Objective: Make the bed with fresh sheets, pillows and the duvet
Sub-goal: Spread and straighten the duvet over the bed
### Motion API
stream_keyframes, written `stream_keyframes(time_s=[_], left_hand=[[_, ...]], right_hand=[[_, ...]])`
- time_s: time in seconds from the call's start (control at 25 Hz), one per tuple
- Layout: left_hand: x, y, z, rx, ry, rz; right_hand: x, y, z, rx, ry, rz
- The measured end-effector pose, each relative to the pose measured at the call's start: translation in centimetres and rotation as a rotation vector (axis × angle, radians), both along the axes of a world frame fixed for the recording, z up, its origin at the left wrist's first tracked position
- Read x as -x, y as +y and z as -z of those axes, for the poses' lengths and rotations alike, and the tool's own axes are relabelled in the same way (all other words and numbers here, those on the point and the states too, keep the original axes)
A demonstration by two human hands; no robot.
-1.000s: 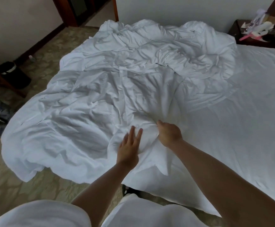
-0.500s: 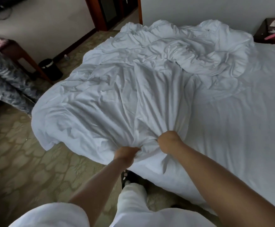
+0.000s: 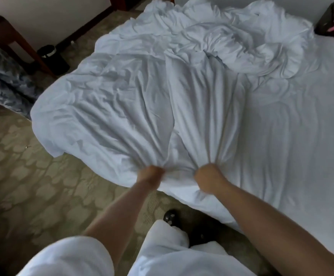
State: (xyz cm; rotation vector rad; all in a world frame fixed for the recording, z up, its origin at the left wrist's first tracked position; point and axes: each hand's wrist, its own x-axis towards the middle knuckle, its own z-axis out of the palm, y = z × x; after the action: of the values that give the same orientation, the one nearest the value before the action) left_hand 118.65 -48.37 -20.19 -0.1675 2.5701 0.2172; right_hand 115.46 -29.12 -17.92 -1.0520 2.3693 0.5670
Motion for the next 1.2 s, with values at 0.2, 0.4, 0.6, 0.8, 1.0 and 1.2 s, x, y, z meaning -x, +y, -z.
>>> stream_keyframes(time_s=[0.2,0.4,0.6,0.8,1.0,1.2], left_hand=[[-1.8,0.2,3.0,-0.101,-0.006,-0.068],[0.6,-2.1,4.2,-0.150,-0.108,-0.119],[1.2,-2.2,2.6,-0.138,-0.052,-0.161],[-1.7,3.2,0.5,-0.037,0.170,-0.070],[-0.2,8.8,-2.1,-0.079,0.441,-0.033],[-0.6,11.2,-6.2,0.036,0.431,-0.037]], right_hand=[[0.1,1.0,2.8,-0.030,-0.058,0.009],[2.3,-0.2,3.1,0.161,-0.109,0.032],[5.0,1.3,2.0,0.438,-0.104,0.394],[4.4,3.2,-0.8,0.421,-0.049,0.328],[3.0,6.1,-3.6,0.410,-0.015,0.401],[2.4,6.0,-9.3,0.400,-0.206,0.282]])
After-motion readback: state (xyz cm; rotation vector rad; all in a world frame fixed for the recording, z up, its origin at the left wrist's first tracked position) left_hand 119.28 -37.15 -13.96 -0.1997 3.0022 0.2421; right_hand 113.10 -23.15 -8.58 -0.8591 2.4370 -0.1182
